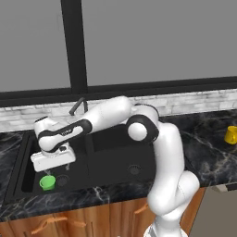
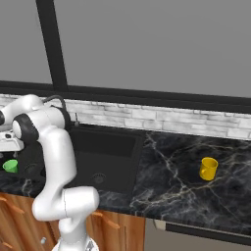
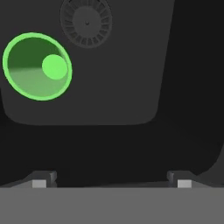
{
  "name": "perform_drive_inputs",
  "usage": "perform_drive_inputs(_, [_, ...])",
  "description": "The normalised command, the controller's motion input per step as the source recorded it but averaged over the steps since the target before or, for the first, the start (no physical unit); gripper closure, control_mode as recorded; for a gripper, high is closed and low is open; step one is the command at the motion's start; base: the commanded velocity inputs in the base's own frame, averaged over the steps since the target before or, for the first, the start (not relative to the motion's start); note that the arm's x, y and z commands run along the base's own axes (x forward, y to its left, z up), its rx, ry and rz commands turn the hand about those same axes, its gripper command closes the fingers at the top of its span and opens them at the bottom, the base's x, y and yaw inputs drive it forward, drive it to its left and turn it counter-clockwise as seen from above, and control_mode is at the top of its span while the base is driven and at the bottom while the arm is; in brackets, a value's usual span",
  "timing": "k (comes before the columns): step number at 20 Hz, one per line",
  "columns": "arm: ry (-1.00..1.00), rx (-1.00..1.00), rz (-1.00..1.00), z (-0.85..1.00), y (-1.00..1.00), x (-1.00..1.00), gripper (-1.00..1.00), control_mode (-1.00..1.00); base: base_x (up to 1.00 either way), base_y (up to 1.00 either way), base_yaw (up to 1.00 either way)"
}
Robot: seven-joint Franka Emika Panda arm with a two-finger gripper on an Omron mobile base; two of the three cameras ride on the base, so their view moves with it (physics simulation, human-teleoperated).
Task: Move any existing items from the left basin to the right basin for drying. Then move the mug from the counter to the left basin of the sink for washing.
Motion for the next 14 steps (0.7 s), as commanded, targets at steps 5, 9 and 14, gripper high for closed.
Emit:
perform_drive_inputs(5, [0.04, 0.0, -0.04, -0.18, 0.1, 0.15, -1.0, -1.0, 0.0, 0.0, 0.0])
perform_drive_inputs(9, [0.03, 0.0, -0.04, -0.16, 0.06, 0.12, -1.0, -1.0, 0.0, 0.0, 0.0])
perform_drive_inputs(14, [0.02, 0.0, -0.05, -0.16, 0.07, 0.14, -1.0, -1.0, 0.0, 0.0, 0.0])
